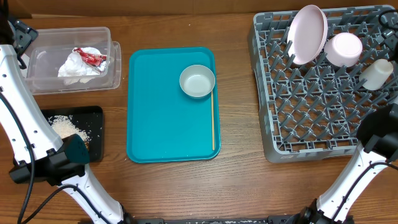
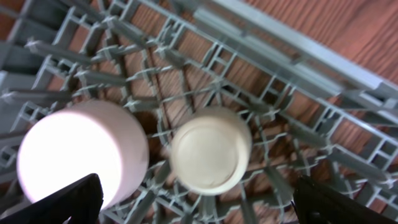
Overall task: Sort waste into correct bins and load items into the dishwasher
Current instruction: 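Carry the cup with the right gripper and set it upside down in the rack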
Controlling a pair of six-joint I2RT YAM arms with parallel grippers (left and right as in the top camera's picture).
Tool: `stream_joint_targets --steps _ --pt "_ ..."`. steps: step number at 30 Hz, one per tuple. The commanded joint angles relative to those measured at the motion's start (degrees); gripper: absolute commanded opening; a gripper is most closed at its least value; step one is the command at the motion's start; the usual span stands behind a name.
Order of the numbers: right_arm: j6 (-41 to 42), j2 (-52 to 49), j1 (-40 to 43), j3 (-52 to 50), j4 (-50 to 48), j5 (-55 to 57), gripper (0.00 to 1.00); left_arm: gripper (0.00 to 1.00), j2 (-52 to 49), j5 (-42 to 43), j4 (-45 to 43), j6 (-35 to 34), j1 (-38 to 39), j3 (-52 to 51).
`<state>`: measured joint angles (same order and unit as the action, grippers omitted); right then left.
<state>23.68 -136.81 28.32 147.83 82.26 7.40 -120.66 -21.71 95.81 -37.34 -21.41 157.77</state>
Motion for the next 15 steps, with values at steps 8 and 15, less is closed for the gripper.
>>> stream_joint_targets --steps 8,15 --pt "-0.15 8.35 -9.18 9.01 2.32 -11.39 0.99 1.00 0.00 -0.72 -0.07 0.04 0.15 0.15" --pt "-5.84 11.80 -25.07 8.98 2.89 -11.91 0.99 1.00 0.00 -0.72 -0.07 0.04 0.26 0.15"
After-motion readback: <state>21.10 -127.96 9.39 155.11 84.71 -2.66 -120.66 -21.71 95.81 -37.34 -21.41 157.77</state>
